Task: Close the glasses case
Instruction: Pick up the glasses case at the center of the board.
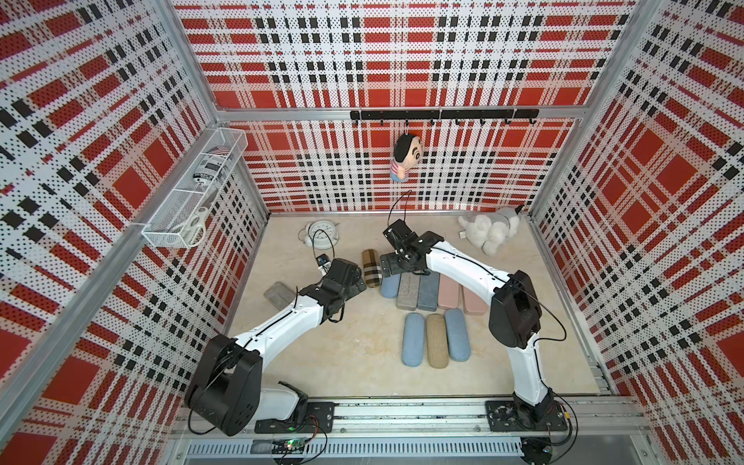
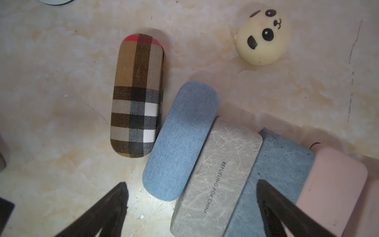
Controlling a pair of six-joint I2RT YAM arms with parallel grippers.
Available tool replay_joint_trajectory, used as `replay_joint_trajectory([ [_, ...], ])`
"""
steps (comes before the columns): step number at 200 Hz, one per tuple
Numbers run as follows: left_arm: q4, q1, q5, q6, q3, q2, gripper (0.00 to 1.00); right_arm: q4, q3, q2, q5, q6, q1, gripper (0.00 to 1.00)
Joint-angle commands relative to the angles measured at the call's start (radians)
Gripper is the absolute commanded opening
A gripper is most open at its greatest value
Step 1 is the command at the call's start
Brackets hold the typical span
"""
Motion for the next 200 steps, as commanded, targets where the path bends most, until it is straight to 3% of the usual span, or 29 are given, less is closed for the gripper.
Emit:
replay_joint_trajectory([
  [1,0.060,0.033,0.088,0.132,0.061,0.098,1.00,-0.051,0.033,-0.013,0.065,0.077,-0.014,1.00],
  [98,0.133,0.043,0.186,0.211,0.307,0.413,1.00,-0.019,-0.189,-0.158,0.112,0.140,-0.089,1.00],
  [200,0.107,0.027,0.210,0.223,0.467,0.621,0.99,0.027,-0.172,-0.128,0.078,0.082,-0.112,1.00],
])
